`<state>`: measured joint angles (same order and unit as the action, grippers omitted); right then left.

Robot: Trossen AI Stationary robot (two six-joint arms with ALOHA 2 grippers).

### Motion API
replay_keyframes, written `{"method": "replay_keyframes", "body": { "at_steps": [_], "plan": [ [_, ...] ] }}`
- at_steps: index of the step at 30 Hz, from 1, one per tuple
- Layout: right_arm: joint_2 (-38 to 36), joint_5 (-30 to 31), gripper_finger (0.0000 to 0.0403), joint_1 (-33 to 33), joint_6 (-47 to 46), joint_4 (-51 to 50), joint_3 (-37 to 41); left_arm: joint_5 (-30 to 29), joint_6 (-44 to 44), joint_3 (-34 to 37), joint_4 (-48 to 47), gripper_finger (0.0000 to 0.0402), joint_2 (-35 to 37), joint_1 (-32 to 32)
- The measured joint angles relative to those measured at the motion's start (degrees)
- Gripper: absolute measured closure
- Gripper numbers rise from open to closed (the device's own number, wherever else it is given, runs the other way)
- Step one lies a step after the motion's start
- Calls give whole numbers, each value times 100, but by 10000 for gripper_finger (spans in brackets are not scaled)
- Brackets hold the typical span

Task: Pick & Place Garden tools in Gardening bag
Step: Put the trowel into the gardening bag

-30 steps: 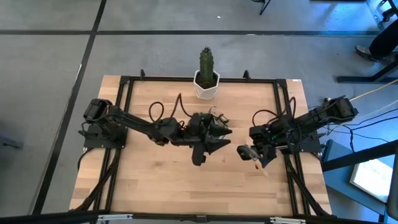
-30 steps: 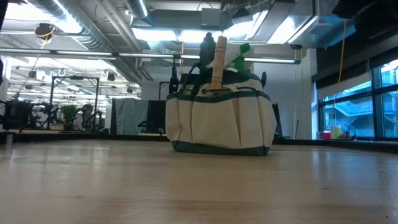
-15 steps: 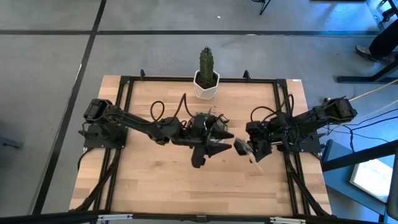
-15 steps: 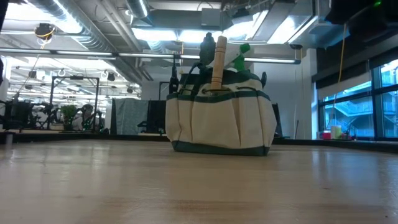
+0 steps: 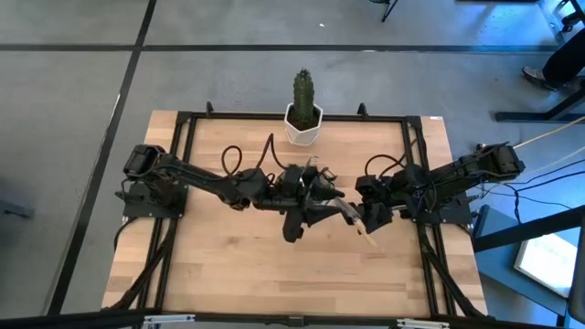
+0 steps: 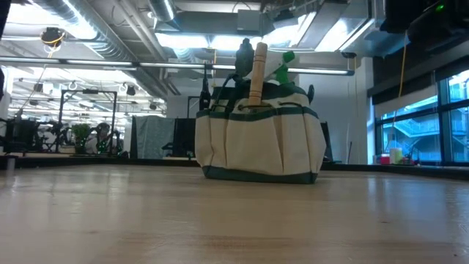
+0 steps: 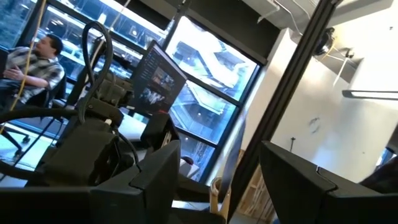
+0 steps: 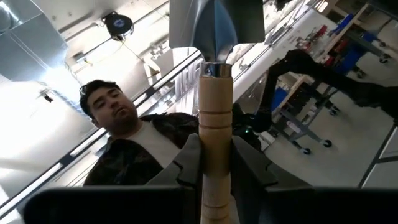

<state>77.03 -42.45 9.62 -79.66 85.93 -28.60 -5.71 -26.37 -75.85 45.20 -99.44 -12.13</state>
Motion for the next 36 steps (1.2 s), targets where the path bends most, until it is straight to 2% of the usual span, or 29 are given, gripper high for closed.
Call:
{"method": "replay_keyframes", "body": {
  "at_steps": [8,17,24,28,30,33,36],
  "plan": [
    [0,83,350,-109,39,-114,0,-34,0,2,-3,192,0,30],
    [0,89,350,-181,38,-242,0,74,23,4,-44,237,0,30],
    [0,257,350,-190,15,-475,0,82,50,4,-44,293,0,34],
    [-2,323,349,-216,-7,-808,0,292,-32,9,-72,360,0,47],
    [-2,348,333,-216,-11,-796,-2,363,-48,9,-49,387,0,45],
    [0,366,322,-216,-33,-651,-2,295,-102,9,-40,398,0,32],
    [2,386,340,-218,-31,-559,0,121,-135,7,-27,399,0,-16]
  ]
}}
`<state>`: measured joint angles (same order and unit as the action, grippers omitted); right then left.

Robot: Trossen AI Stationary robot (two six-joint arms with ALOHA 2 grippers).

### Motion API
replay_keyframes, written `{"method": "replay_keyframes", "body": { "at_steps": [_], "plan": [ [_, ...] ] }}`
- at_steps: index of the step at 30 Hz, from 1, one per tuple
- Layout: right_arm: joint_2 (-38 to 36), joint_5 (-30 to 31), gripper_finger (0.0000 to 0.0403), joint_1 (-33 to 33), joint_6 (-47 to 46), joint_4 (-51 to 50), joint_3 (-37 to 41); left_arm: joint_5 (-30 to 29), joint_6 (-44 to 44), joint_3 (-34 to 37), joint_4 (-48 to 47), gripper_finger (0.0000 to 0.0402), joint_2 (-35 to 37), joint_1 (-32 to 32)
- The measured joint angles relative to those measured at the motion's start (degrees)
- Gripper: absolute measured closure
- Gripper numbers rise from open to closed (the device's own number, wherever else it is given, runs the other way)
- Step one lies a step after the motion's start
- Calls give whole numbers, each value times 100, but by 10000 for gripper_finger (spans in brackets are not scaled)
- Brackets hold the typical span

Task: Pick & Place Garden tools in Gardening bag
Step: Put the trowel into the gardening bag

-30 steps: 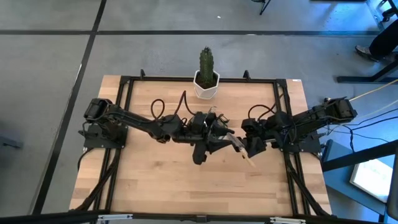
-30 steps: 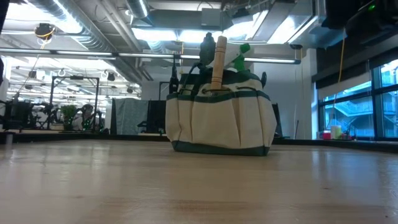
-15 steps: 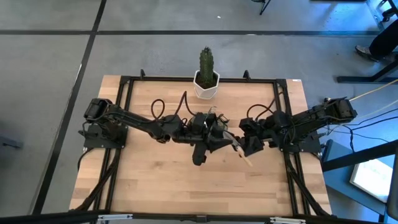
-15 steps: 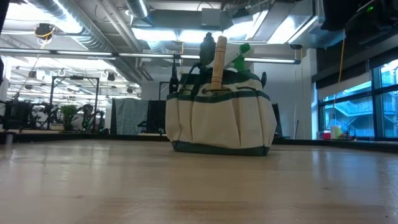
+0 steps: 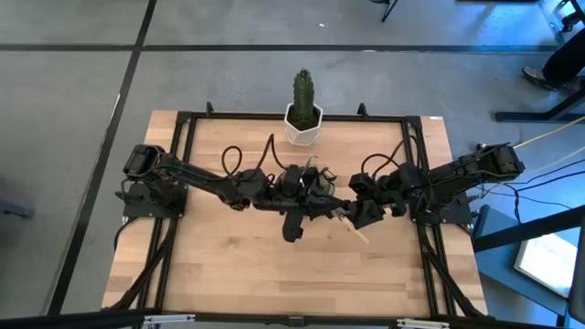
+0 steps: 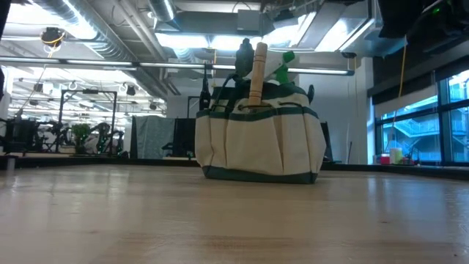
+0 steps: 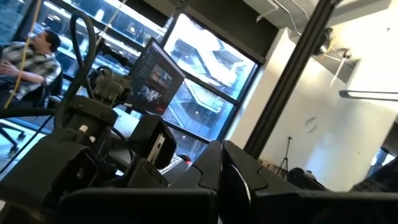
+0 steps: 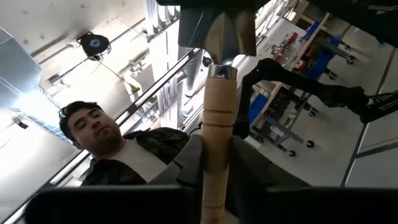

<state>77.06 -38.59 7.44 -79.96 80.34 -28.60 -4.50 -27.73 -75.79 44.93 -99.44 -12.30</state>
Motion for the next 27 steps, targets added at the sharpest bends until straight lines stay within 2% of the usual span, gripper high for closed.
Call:
{"method": "replay_keyframes", "body": {
  "at_steps": [5,13,19,23,27],
  "plan": [
    [-8,105,372,-9,96,156,0,-116,-112,-2,-20,400,2,-41],
    [-4,221,372,-11,136,111,0,-303,-170,-2,-99,401,0,-24],
    [-4,-98,369,-200,155,-161,0,-415,-456,0,-1038,401,124,-9],
    [-50,-604,369,-349,206,-673,0,-1019,-561,-290,-2496,401,321,-132],
    [-311,-817,368,-428,662,-1584,0,-1824,-561,-1170,-4473,401,290,-293]
  ]
}}
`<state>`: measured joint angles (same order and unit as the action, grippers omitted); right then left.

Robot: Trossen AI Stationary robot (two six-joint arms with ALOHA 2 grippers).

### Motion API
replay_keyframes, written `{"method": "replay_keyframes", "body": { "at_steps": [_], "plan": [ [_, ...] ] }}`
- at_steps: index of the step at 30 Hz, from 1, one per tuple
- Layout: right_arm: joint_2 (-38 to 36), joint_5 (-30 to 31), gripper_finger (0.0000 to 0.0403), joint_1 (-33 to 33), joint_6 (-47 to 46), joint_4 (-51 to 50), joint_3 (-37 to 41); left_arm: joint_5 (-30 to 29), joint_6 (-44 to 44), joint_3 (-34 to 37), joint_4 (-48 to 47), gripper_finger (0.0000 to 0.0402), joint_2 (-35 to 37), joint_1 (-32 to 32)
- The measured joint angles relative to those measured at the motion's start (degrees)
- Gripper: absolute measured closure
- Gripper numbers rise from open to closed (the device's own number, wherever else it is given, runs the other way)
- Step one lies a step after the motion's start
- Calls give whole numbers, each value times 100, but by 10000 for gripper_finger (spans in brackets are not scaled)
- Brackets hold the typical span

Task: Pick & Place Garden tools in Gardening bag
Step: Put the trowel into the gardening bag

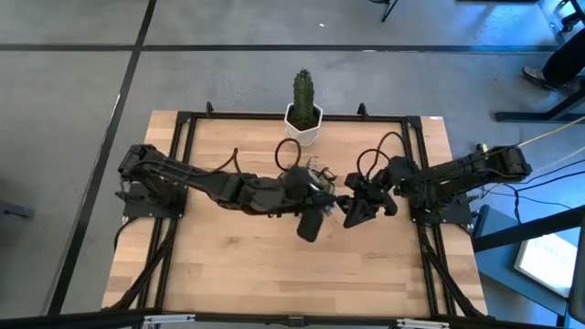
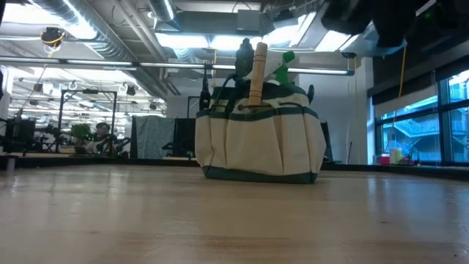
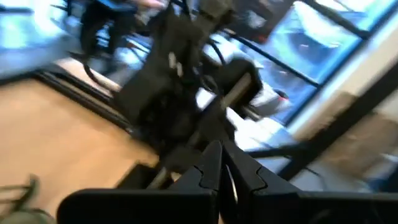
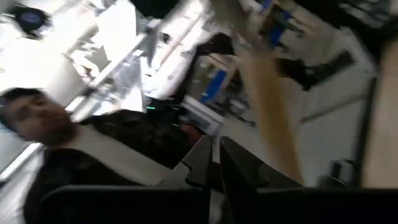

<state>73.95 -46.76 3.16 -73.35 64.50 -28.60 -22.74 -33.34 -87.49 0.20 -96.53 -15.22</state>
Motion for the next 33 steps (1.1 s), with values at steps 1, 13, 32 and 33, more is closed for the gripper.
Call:
{"method": "replay_keyframes", "body": {
  "at_steps": [1,13,32,33],
  "plan": [
    [-110,-7,368,-18,168,-340,0,-219,0,-285,-343,401,-64,-31],
    [-2411,1786,368,-57,2862,-6689,0,-1390,92,-2661,-2760,401,-1740,-93],
    [-3757,2428,369,548,3308,-7635,2,-2068,256,-3343,-3861,401,-2408,775],
    [-3757,2429,369,589,3332,-7639,2,-2021,258,-3343,-3925,401,-2408,816]
  ]
}}
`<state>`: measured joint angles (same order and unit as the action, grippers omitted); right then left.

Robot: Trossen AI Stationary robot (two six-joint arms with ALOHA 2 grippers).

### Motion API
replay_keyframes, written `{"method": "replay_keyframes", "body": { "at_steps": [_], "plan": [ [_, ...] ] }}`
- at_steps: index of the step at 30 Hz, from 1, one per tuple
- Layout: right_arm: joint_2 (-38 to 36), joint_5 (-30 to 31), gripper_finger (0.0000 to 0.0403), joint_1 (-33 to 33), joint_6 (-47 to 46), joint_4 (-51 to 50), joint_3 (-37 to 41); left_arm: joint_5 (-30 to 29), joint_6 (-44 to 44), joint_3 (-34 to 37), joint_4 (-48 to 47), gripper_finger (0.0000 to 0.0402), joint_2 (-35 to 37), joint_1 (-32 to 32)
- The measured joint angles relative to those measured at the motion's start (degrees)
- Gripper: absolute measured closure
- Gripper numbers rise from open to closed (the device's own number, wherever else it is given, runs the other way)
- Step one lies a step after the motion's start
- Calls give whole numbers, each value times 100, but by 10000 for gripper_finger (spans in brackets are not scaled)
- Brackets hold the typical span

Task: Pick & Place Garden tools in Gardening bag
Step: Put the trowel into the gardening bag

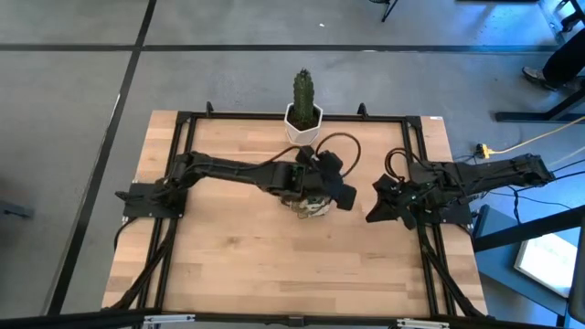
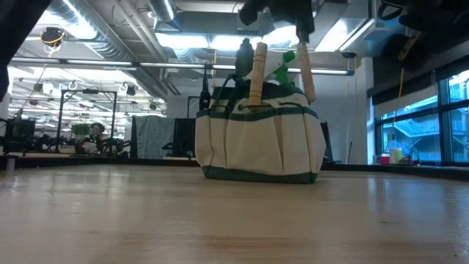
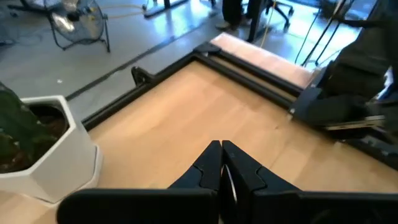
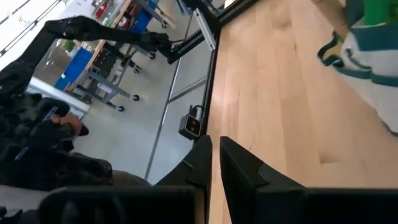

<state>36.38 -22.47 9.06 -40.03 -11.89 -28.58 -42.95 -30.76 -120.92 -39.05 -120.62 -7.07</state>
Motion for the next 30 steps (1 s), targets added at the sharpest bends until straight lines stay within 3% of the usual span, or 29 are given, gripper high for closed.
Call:
{"method": "replay_keyframes", "body": {
  "at_steps": [4,10,20,30],
  "plan": [
    [0,-3,369,153,27,-10,0,350,-34,-7,9,401,-59,192],
    [-57,-25,369,282,54,-143,0,376,-264,6,-116,401,-231,133],
    [-253,-20,369,284,154,-268,-2,-2,-510,0,-234,401,-319,-48],
    [-315,-23,369,284,156,-356,-2,-6,-1053,0,-603,401,-334,-116]
  ]
}}
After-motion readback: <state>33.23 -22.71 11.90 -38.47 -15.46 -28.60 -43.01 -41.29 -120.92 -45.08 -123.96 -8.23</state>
